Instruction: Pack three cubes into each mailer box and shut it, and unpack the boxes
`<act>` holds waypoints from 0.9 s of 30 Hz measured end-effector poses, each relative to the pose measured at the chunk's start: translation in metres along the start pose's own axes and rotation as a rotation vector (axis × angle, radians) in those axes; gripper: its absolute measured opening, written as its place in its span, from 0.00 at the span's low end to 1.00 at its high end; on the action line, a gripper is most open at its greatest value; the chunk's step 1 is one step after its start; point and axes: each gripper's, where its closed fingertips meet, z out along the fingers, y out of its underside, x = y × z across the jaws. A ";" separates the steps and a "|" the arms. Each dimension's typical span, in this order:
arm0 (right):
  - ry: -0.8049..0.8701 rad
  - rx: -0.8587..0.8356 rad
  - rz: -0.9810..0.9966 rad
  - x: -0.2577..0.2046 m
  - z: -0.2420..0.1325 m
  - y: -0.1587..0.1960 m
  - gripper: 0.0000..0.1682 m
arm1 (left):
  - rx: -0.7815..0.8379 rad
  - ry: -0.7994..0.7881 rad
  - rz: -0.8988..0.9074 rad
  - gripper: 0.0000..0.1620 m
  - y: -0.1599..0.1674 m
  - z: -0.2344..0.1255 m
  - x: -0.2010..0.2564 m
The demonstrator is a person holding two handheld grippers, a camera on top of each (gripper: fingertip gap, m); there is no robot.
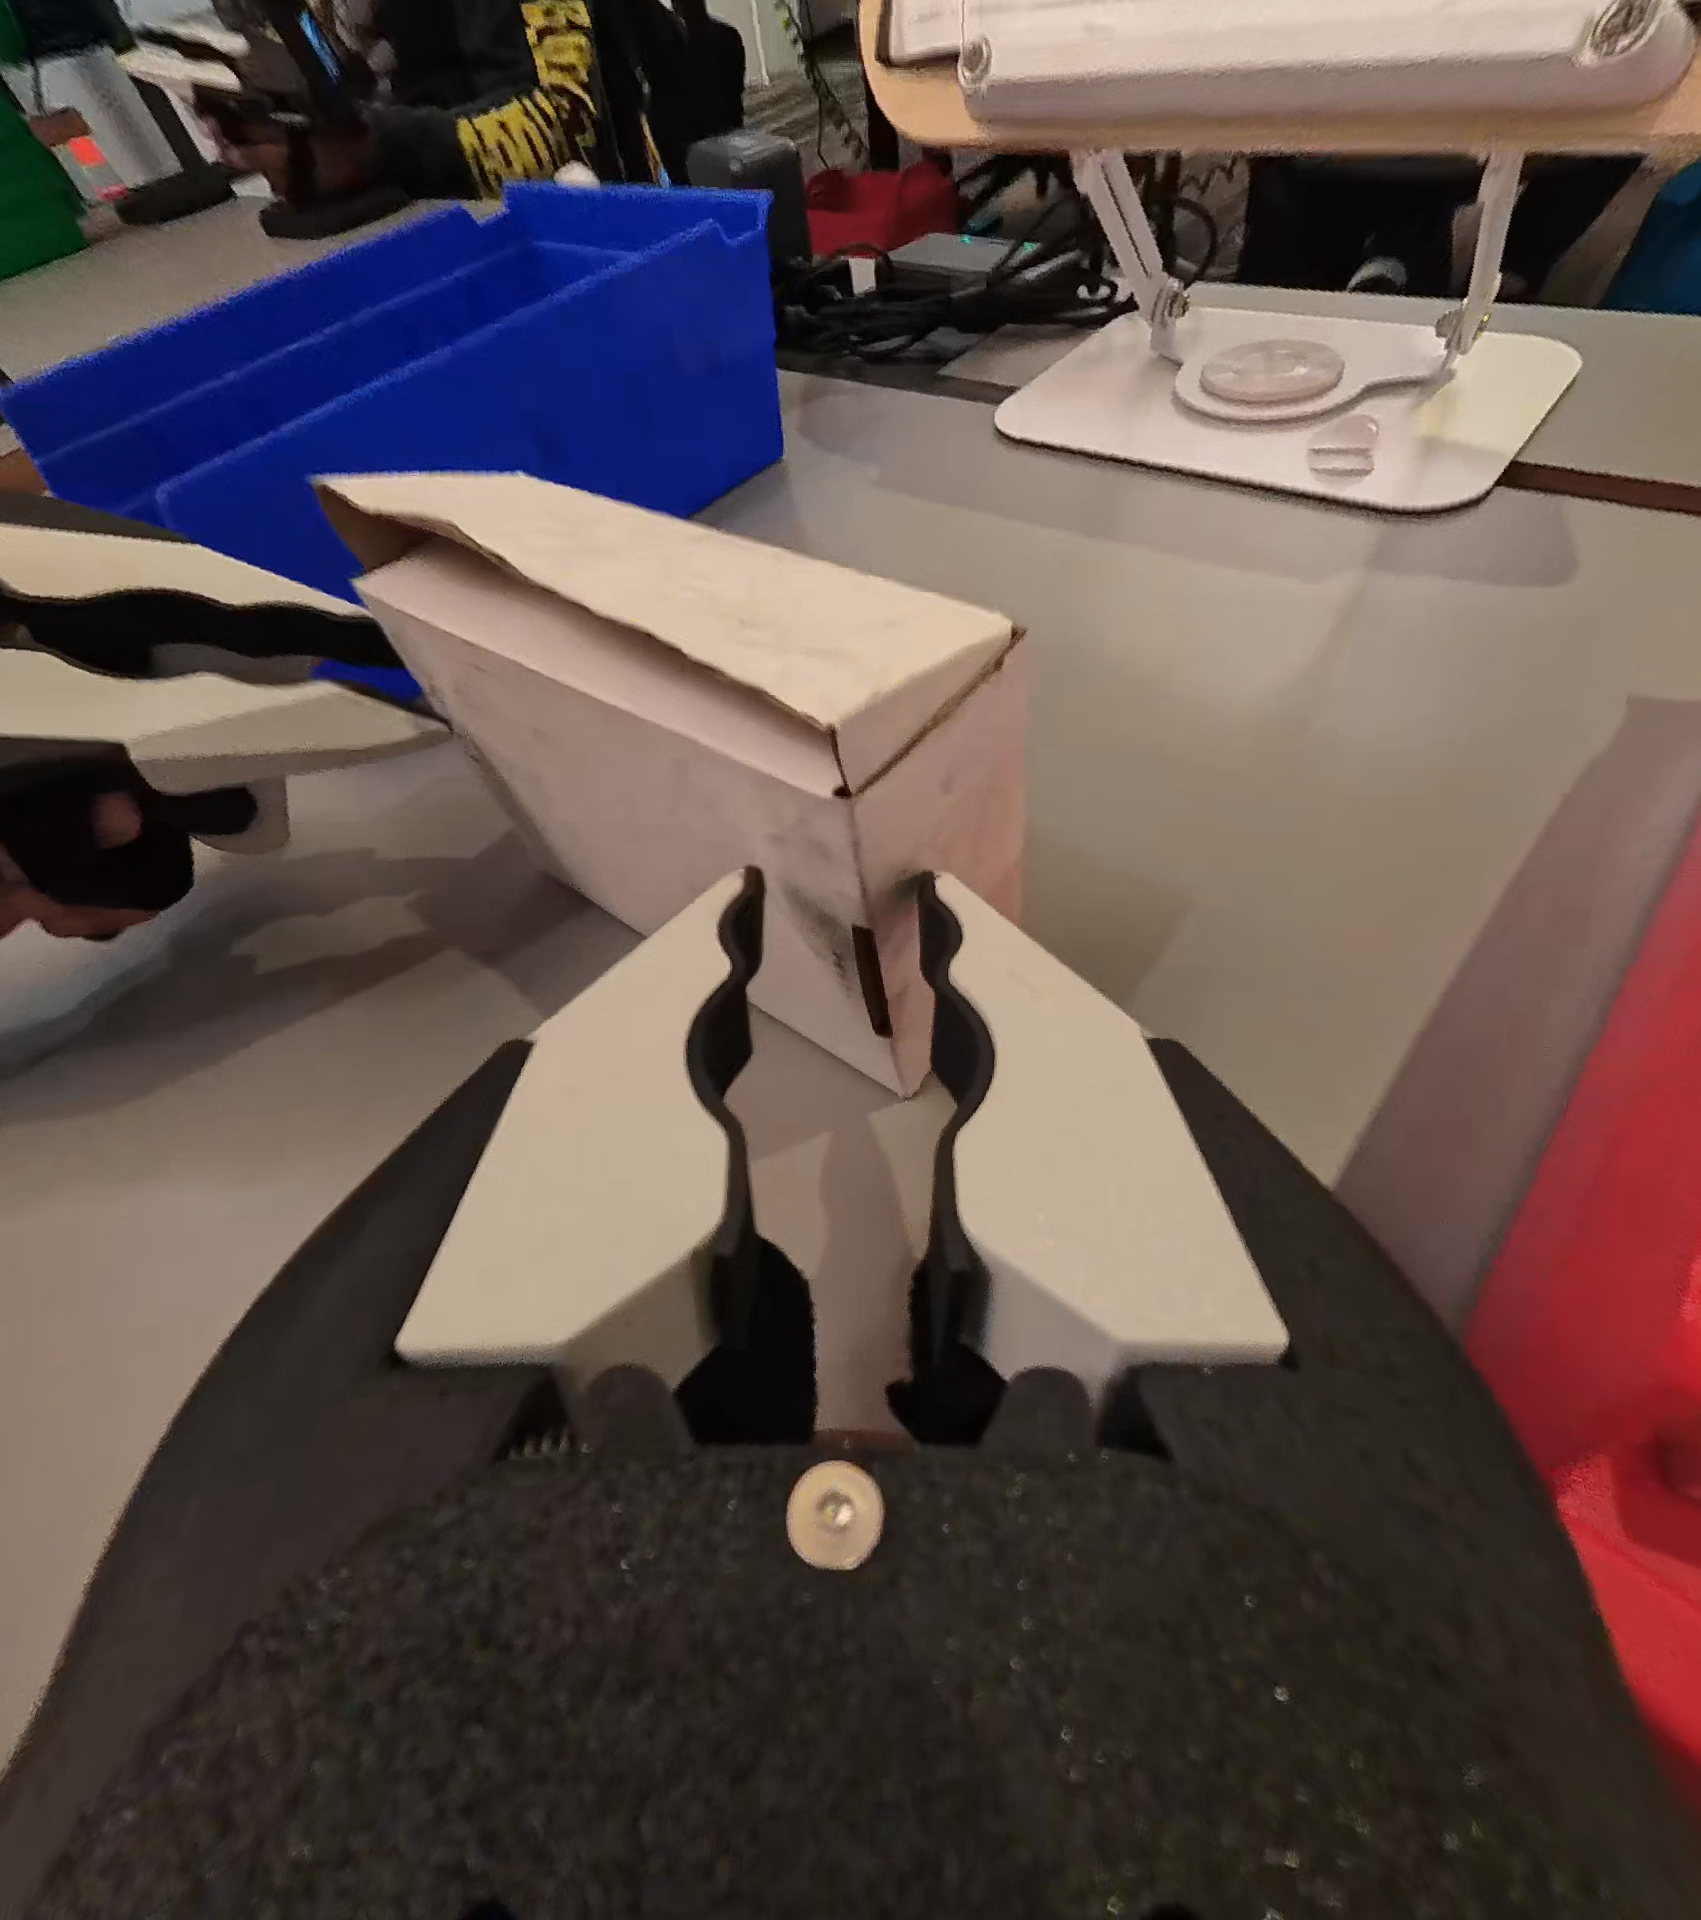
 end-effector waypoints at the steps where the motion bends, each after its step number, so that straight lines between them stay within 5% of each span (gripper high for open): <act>1: -0.006 0.018 0.012 -0.001 -0.004 -0.005 0.19 | 0.004 0.008 -0.007 0.20 -0.002 -0.005 0.000; 7: 0.021 0.120 -0.011 0.007 -0.045 -0.039 0.13 | 0.171 0.029 -0.162 0.04 -0.048 -0.035 -0.017; 11: -0.018 0.103 -0.023 0.001 -0.029 -0.049 0.05 | 0.190 0.065 -0.159 0.00 -0.066 -0.023 -0.017; 21: 0.025 -0.009 -0.098 0.001 -0.012 -0.031 0.00 | 0.068 0.072 -0.038 0.00 -0.036 -0.005 -0.005; 27: -0.014 -0.036 0.012 0.001 -0.011 -0.027 0.00 | 0.029 0.140 -0.161 0.00 -0.033 -0.004 -0.005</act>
